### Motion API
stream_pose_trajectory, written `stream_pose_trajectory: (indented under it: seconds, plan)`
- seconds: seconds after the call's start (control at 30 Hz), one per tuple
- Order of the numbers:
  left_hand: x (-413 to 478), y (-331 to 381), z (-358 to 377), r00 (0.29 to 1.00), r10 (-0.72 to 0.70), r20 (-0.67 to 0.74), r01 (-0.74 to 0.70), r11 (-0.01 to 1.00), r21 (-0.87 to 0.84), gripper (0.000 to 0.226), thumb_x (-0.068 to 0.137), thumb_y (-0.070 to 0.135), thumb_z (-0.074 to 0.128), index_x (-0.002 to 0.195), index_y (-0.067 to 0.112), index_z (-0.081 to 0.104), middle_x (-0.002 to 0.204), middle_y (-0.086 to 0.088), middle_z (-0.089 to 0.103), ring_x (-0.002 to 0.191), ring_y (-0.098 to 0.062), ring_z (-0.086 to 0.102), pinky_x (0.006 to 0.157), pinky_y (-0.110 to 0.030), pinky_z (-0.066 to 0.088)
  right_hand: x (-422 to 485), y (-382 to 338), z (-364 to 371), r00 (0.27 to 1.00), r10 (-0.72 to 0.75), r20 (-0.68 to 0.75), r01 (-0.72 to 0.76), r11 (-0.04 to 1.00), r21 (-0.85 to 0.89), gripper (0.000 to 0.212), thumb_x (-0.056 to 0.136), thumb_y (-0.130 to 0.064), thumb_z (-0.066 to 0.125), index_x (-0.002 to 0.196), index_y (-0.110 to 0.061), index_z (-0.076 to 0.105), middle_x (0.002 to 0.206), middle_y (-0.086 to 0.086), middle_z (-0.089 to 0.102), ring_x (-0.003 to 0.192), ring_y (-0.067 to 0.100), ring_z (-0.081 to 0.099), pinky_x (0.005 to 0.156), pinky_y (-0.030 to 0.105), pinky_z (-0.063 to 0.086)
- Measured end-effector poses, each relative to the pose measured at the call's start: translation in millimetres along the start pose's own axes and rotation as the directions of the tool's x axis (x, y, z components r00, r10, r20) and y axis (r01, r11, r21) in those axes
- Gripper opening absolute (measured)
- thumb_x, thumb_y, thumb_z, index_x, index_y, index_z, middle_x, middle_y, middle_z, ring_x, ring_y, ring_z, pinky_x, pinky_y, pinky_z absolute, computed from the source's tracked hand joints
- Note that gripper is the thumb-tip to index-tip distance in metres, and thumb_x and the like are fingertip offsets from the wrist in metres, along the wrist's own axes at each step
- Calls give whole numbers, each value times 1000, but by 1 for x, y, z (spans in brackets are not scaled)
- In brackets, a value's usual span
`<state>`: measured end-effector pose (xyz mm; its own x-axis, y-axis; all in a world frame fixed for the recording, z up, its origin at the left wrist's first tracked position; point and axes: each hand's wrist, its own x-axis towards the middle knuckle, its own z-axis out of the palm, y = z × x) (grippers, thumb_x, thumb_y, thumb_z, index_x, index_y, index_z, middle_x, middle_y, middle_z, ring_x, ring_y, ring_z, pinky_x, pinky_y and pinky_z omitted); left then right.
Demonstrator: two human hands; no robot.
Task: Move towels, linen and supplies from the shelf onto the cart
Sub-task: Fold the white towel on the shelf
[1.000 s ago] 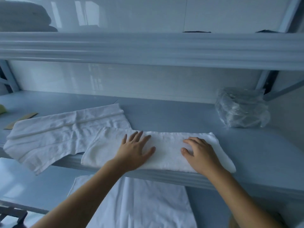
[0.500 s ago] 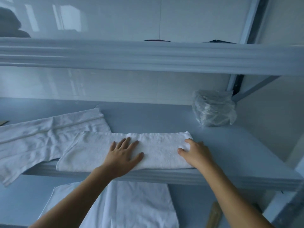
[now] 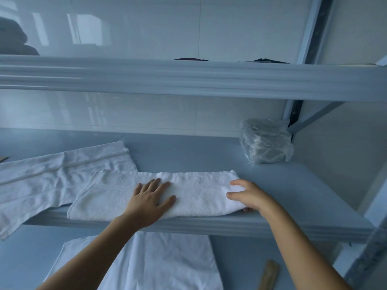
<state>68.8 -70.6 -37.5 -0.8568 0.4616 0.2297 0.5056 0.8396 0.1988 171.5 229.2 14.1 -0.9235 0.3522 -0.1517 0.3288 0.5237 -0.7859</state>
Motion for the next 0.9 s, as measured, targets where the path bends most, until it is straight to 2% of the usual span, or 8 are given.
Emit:
stream_pose_trajectory:
  seconds: [0.1, 0.23, 0.33, 0.43, 0.57, 0.63, 0.73, 0.9]
  plan:
    - [-2, -1, 0, 999, -7, -34, 6, 1000, -30, 85, 78, 83, 10, 150, 41, 29, 161, 7, 25, 150, -13, 15, 122, -39, 3, 4, 3, -2, 999, 33, -28, -29, 991, 132, 50, 85, -29, 72, 133, -29, 55, 124, -1, 55, 86, 19, 56, 74, 33, 52]
    - [-8, -4, -2, 990, -43, -131, 33, 996, -79, 82, 80, 76, 17, 146, 34, 40, 156, 6, 37, 145, -15, 27, 123, -40, 9, 4, 6, -12, 993, 111, 39, -116, 979, 169, 48, 87, -30, 72, 131, -27, 54, 112, 4, 63, 73, 19, 56, 52, 26, 44]
    - [-9, -5, -2, 990, -20, -141, 10, 998, -66, 78, 81, 74, 17, 142, 34, 45, 150, 9, 42, 143, -14, 31, 122, -41, 12, 4, 5, -10, 993, 86, 78, -101, 971, 219, 36, 87, -29, 72, 121, -24, 59, 108, 5, 65, 76, 17, 58, 51, 26, 42]
    - [-6, -5, -4, 992, -17, -122, 6, 996, -92, 78, 81, 75, 17, 143, 36, 43, 150, 11, 42, 142, -14, 31, 120, -39, 14, 4, 1, 7, 997, -35, -66, 55, 942, 331, 29, 84, -23, 73, 113, -27, 69, 112, 0, 66, 83, 12, 59, 62, 23, 43]
    - [-4, -21, -11, 995, -11, -95, -8, 981, -196, 60, 91, 67, 38, 142, 36, 44, 148, 11, 46, 138, -13, 38, 115, -34, 24, -3, -19, 33, 914, -261, -310, 338, 913, 227, 38, 82, -9, 70, 115, -29, 69, 117, -13, 65, 107, 3, 59, 82, 11, 43]
    - [-5, -37, -20, 993, -25, -111, 7, 987, -161, 70, 84, 73, 30, 140, 36, 47, 143, 11, 52, 134, -15, 44, 109, -33, 31, -6, -37, 43, 871, -370, -324, 442, 878, 182, 45, 82, -6, 69, 119, -31, 67, 122, -20, 63, 119, -1, 53, 89, 7, 39]
    - [-15, -68, -36, 982, -92, -163, 93, 996, 2, 86, 71, 77, 15, 137, 36, 50, 141, 12, 53, 132, -17, 46, 108, -34, 29, -9, -73, 62, 787, -518, -334, 570, 818, 75, 46, 82, -6, 69, 122, -31, 66, 124, -21, 63, 120, -5, 53, 95, 4, 35]
    - [-39, -131, -51, 958, -170, -229, 153, 984, -90, 77, 69, 73, 29, 124, 29, 61, 124, 10, 63, 119, -19, 54, 97, -36, 37, -16, -149, 134, 676, -695, -246, 695, 712, -102, 43, 83, -8, 67, 119, -32, 68, 122, -10, 65, 112, 5, 58, 95, 12, 40]
